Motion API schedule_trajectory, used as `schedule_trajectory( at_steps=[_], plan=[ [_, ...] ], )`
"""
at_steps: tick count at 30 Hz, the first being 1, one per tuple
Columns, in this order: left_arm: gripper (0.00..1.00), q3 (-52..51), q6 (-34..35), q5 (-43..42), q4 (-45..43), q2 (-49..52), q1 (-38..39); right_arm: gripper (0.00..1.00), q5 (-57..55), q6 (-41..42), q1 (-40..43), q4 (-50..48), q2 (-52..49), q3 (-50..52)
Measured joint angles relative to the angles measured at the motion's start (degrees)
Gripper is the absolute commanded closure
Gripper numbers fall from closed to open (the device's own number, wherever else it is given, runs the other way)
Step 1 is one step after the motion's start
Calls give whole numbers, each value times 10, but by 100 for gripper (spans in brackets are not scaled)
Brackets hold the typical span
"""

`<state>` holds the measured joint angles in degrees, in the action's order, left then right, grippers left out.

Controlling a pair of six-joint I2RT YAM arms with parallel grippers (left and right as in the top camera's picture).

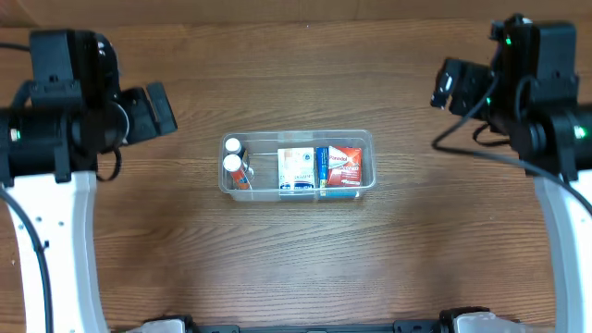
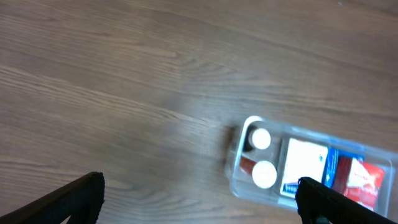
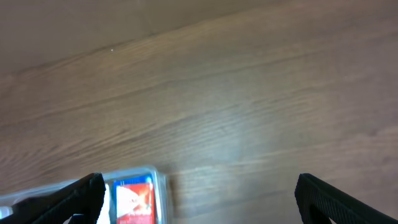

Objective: Pack container

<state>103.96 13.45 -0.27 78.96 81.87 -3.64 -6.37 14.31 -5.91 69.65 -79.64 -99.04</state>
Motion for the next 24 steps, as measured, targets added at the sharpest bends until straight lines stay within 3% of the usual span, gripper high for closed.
schedule_trajectory(
  at_steps=[5,10,15,24],
  plan=[
    [0,-149,-5,-13,-51,-137,0,0,-3,21,2,-16,100,107],
    [0,-336,-6,-15,-109,-314,0,0,-5,29,3,-75,266,287],
    [0,-458,12,23,-150,-455,0,0,-8,31,2,-109,395,445],
    [0,-534,31,80,-156,-475,0,0,-20,33,2,-100,403,483]
  ],
)
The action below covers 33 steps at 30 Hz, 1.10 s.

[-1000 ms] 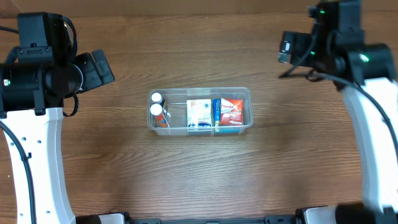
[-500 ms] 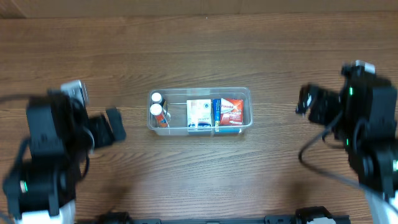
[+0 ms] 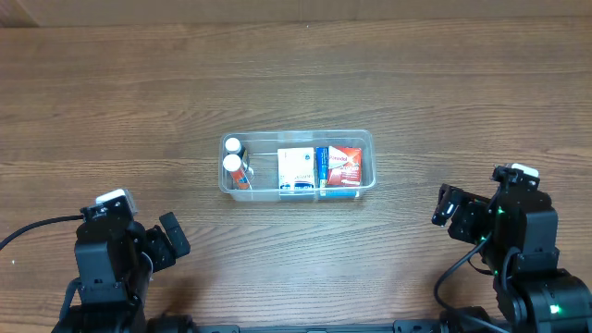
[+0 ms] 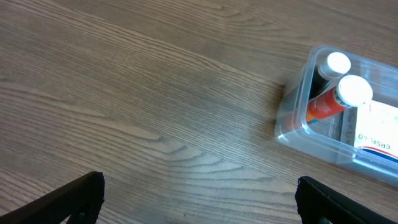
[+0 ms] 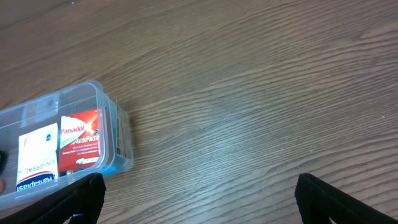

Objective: Pack container

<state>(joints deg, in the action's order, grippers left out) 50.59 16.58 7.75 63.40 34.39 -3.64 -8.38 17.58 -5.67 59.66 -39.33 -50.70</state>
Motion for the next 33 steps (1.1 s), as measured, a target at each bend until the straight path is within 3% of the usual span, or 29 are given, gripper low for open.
schedule_trajectory(
  at_steps=[15,22,29,33],
  plan=[
    [0,0,0,3,0,0,0,0,0,0,0,0,-8,0],
    [0,0,0,5,0,0,0,0,-4,0,0,-2,44,21],
    [0,-1,0,5,0,0,0,0,39,-19,0,-261,175,268],
    [0,-1,0,6,0,0,0,0,85,-56,0,-381,254,360]
  ],
)
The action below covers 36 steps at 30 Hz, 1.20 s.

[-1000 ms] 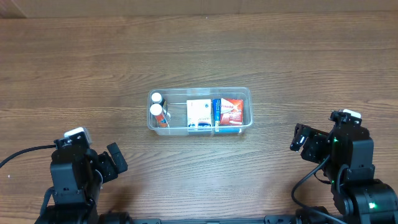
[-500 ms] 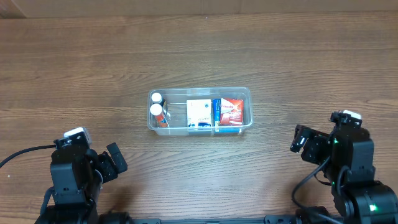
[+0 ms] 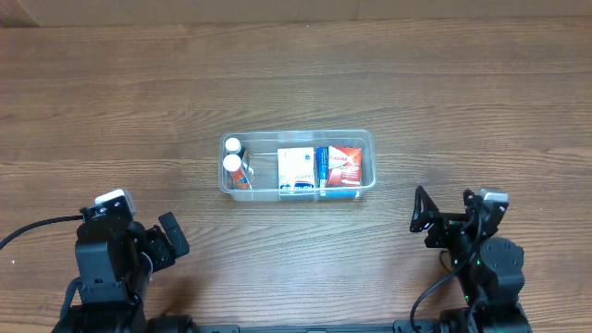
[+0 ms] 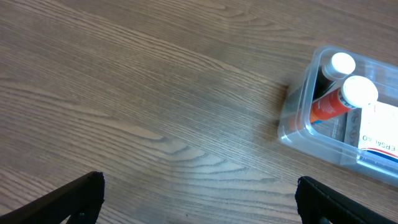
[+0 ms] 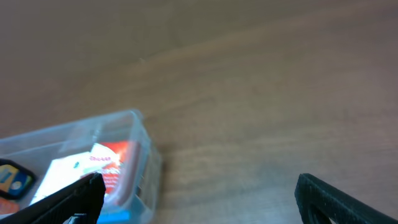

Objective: Pack container

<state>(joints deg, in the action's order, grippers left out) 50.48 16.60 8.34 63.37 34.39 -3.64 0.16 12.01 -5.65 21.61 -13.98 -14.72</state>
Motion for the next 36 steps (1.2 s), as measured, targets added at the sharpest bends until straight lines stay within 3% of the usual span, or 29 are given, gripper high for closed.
schedule_trajectory(
  at_steps=[7,12,18,36],
  plan=[
    [0,0,0,1,0,0,0,0,42,-61,0,-161,106,114],
    [0,0,0,1,0,0,0,0,61,-124,0,-194,131,137],
    [0,0,0,1,0,0,0,0,71,-169,0,-172,132,137],
    [0,0,0,1,0,0,0,0,71,-177,0,-172,132,137]
  ],
)
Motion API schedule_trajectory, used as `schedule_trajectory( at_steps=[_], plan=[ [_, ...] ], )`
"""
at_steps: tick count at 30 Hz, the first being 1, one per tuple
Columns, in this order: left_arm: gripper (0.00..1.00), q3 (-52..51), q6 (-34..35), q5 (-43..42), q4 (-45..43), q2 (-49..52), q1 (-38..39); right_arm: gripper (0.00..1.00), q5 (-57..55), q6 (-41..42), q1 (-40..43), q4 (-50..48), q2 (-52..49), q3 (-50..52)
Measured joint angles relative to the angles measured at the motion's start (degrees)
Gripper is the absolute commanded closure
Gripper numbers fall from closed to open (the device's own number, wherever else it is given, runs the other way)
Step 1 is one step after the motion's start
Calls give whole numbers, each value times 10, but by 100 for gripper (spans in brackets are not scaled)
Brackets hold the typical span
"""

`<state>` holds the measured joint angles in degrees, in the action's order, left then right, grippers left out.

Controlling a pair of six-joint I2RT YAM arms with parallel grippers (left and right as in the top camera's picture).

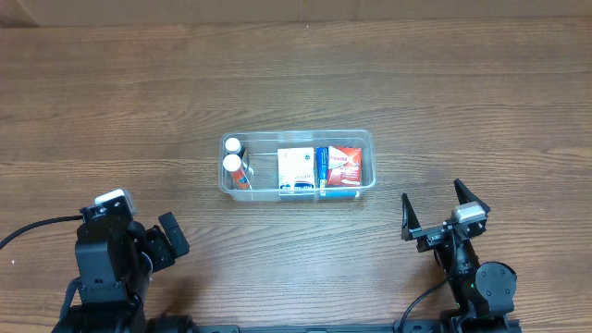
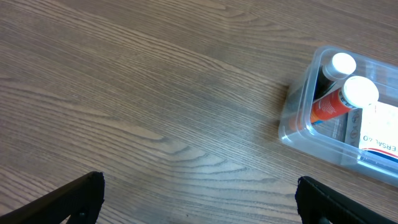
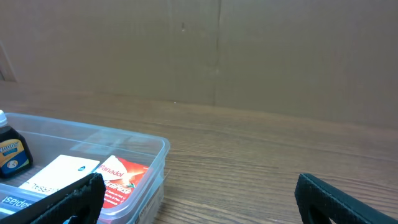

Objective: Pack container

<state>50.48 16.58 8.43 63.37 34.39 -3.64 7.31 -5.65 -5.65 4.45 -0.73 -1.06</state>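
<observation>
A clear plastic container (image 1: 370, 159) stands mid-table. It holds two white-capped bottles (image 1: 232, 163) at its left end, a white box (image 1: 296, 169) in the middle and a red Panadol box (image 1: 345, 166) at the right. My left gripper (image 1: 173, 234) rests open at the near left, well away from the container (image 2: 292, 118). At the near right my right gripper (image 1: 432, 215) stands open and low over the table, level with the container (image 3: 163, 149). Nothing lies between either pair of fingers.
The brown wooden table (image 1: 296, 74) carries nothing else. A brown cardboard wall (image 3: 217, 56) stands behind the far table edge in the right wrist view.
My right gripper has moved nearer the front edge and tipped level, so its camera now looks across the table. The left gripper and the container's contents are unchanged.
Both arms first stood raised at the table's far sides, both grippers open. Then both were folded down at the near corners. The left arm has stayed there since. The right one has settled lower and now points horizontally. The container has not moved.
</observation>
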Motion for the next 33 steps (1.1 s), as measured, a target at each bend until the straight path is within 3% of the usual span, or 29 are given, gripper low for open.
schedule_trajectory(
  at_steps=[15,19,22,28,33],
  plan=[
    [0,-1,0,0,0,-9,0,0,0,0,0,0,0,0],
    [0,-26,0,3,0,-87,10,0,0,0,0,0,0,0],
    [0,-101,0,4,-31,-159,14,0,0,-1,0,0,0,0],
    [0,-281,-10,-23,-235,-276,18,0,0,-2,0,-1,0,0],
    [0,-395,-65,-66,-453,-329,19,0,0,-1,0,0,0,0]
  ],
)
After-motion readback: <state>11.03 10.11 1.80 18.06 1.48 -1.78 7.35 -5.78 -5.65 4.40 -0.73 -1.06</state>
